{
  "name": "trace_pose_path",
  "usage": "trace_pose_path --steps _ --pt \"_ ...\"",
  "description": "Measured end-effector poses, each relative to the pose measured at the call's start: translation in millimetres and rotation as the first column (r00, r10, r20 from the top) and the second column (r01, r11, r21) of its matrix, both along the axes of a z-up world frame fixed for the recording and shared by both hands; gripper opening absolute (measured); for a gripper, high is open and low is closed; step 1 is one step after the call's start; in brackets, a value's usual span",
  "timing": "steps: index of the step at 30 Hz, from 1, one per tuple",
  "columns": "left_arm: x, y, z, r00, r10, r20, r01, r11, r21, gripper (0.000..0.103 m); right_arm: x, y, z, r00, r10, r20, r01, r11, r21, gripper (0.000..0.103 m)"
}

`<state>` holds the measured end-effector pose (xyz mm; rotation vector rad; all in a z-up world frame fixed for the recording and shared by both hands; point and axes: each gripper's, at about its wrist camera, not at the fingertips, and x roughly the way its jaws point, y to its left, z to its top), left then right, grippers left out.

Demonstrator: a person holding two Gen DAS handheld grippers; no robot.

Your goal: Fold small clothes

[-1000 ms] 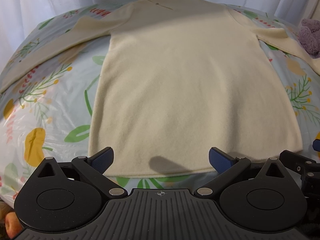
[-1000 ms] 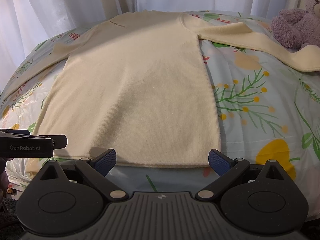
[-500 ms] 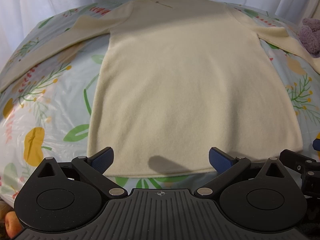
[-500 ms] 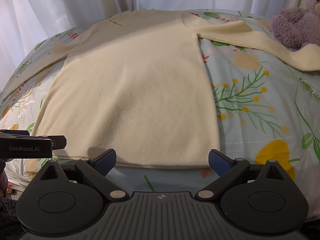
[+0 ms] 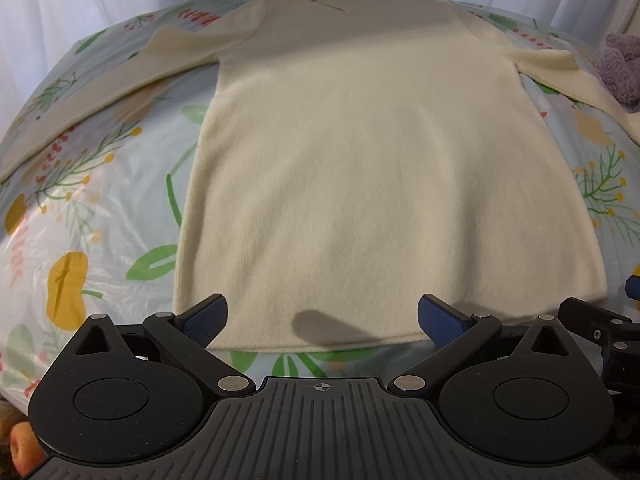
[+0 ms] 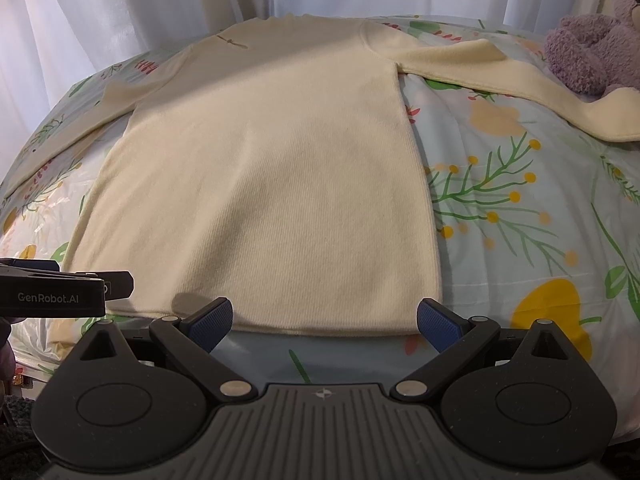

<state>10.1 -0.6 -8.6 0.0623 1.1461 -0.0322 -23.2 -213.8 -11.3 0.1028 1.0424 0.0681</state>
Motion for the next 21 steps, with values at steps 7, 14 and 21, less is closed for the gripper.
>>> trace_pose_path --steps 7,14,21 --pt "-1.7 0.3 -0.9 1.0 0.001 -0.008 -0.001 1.0 0.0 0.103 -1.1 -0.6 -3.0 1.0 -0.009 -0.009 0.009 1.0 -0.005 0.099" --pt "-3.3 0.4 -1.8 1.0 0.005 -0.017 -0.005 1.0 -0.003 0.103 -3.7 -5.4 -1.9 0.999 -0.033 -0.005 0.033 0.999 0.016 0.099" --pt "-4.0 -0.1 -3.2 1.0 0.011 -0.02 -0.011 1.0 -0.004 0.103 -5.9 -5.8 -0.3 0.999 -0.038 -0.011 0.038 0.999 0.011 0.099"
